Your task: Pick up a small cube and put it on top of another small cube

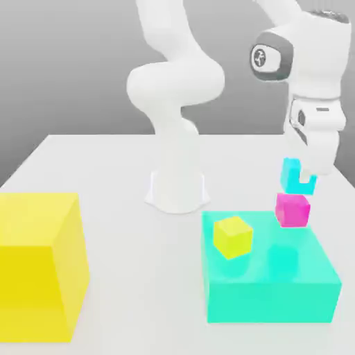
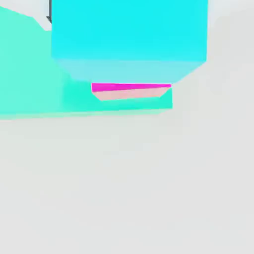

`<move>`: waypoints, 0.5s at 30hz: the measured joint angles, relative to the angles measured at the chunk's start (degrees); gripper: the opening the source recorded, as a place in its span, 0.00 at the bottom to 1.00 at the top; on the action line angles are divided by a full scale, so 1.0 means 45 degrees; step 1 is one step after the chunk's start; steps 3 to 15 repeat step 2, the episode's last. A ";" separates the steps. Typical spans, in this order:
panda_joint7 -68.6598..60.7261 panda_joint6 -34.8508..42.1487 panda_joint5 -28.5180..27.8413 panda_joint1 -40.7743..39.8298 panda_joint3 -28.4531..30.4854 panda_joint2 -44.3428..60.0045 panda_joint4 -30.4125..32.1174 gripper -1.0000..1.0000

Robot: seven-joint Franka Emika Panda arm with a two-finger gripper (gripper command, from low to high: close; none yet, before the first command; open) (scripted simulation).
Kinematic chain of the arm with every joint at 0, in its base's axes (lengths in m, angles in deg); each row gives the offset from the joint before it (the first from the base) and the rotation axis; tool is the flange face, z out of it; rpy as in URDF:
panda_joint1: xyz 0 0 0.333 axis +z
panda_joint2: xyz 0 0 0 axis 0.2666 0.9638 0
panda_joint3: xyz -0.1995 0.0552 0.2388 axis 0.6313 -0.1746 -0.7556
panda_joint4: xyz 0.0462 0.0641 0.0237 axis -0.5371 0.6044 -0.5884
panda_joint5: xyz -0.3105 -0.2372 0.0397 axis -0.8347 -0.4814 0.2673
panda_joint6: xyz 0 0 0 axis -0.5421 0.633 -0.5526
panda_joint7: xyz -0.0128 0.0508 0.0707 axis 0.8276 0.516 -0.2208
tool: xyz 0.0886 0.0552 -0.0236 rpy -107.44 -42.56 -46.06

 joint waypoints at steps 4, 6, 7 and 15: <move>0.0000 0.0000 0.0000 0.0000 0.0000 0.0000 0.0000 1.00; 0.0000 0.0000 0.0000 0.0000 0.0000 0.0000 0.0000 1.00; 0.0000 0.0000 0.0000 0.0000 0.0000 0.0000 0.0000 1.00; 0.0000 0.0000 0.0000 0.0000 0.0000 0.0000 0.0000 1.00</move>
